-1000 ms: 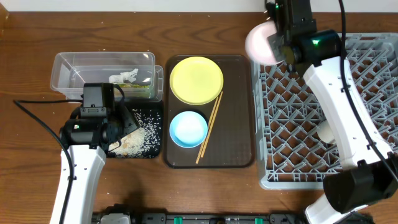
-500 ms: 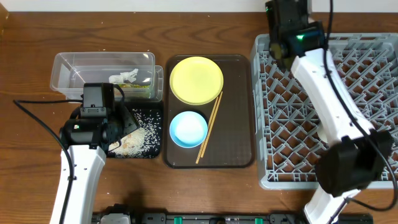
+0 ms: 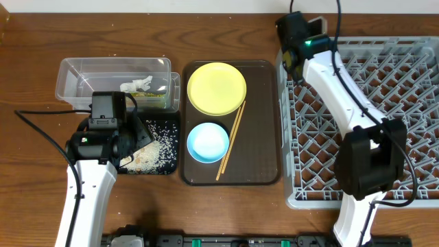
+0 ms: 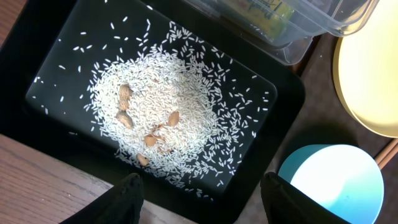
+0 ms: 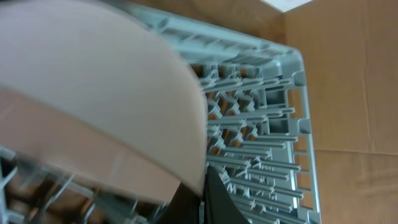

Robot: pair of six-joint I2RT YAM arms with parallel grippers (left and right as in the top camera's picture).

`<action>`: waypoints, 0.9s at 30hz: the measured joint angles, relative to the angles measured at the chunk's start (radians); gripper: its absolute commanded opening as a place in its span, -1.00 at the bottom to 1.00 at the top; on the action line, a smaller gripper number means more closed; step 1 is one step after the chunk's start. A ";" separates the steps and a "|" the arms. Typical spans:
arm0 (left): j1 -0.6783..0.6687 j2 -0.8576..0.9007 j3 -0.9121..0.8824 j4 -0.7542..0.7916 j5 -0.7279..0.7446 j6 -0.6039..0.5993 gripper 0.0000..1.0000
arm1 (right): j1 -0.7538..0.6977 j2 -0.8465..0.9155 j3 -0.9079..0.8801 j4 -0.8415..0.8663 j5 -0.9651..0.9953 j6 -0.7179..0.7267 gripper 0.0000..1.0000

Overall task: Sort waste into correct bins and load items into the dishwasher rack
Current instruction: 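Lift the pink bowl with the right gripper and place it in the rack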

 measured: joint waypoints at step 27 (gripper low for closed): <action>0.000 0.000 0.000 0.000 0.000 0.000 0.28 | 0.034 -0.247 -0.008 -0.143 -0.741 0.079 0.78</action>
